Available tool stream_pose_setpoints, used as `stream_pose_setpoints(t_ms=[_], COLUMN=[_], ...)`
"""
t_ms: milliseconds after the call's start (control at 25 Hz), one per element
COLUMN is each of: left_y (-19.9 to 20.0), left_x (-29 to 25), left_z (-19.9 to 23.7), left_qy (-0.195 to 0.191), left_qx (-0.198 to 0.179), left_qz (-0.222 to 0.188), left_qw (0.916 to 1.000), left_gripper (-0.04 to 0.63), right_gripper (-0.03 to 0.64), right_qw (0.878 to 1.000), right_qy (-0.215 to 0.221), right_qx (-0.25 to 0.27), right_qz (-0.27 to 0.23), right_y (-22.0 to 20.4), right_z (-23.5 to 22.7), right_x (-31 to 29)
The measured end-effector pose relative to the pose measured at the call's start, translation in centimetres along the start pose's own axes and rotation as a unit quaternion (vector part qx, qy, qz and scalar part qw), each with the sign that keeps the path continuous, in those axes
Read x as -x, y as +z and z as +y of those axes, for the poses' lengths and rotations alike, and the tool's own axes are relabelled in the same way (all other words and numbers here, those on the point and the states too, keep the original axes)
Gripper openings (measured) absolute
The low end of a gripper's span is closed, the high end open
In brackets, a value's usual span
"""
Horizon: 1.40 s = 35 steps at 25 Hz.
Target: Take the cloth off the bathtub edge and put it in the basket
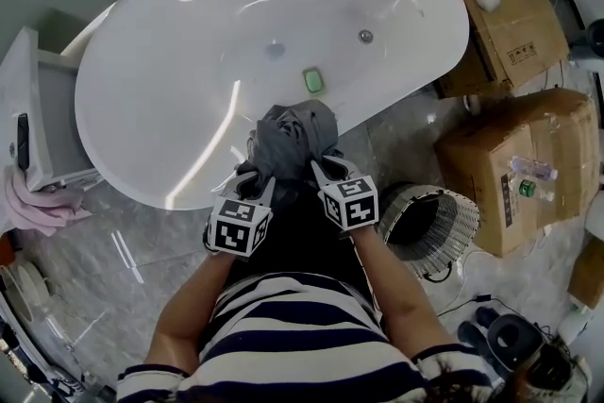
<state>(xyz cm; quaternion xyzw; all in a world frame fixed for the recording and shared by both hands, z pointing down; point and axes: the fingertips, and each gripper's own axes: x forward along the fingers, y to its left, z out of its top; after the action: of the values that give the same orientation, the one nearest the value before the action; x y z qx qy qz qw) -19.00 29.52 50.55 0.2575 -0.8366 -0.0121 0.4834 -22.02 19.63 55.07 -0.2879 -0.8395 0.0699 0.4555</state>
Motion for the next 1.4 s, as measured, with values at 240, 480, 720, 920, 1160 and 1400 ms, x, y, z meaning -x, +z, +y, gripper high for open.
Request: stream_pose_setpoints(t_ms=[240, 480, 720, 920, 1160, 1400], left_y=[2.1, 4.7, 6.4, 7.3, 8.7, 10.5], left_x=[3.0, 6.4, 9.1, 11.5, 14.1, 15.8], left_z=[-0.6, -1.8, -4.5, -5.5, -7.0, -11.1], left_qy=[-0.025, -0.061, -0.111, -0.146, -0.209, -0.267], left_qx=[-0.036, -0.077, -0.129, -0.152, -0.19, -0.228], left_qz=[-0.044, -0.094, -0.126, -0.143, -0.166, -0.181], left_qw=[0.998, 0.9907, 0.9772, 0.967, 0.9448, 0.9187], left_gripper=[0.06, 0.054, 0.051, 0.049, 0.049, 0.049], right_gripper=[0.057, 0.057, 0.057, 0.057, 0.057, 0.057], right_qw=[0.999, 0.993, 0.986, 0.977, 0.957, 0.939], right_qy=[0.005, 0.004, -0.005, -0.024, -0.07, -0.12], right_qx=[-0.019, -0.033, -0.024, -0.026, -0.046, -0.053], right_qz=[-0.047, -0.112, -0.165, -0.211, -0.276, -0.317], right_y=[2.2, 5.1, 7.1, 8.7, 9.9, 10.3], right_z=[2.5, 5.6, 9.2, 11.5, 13.1, 13.3], right_x=[3.2, 7.3, 10.5, 13.3, 17.0, 21.8])
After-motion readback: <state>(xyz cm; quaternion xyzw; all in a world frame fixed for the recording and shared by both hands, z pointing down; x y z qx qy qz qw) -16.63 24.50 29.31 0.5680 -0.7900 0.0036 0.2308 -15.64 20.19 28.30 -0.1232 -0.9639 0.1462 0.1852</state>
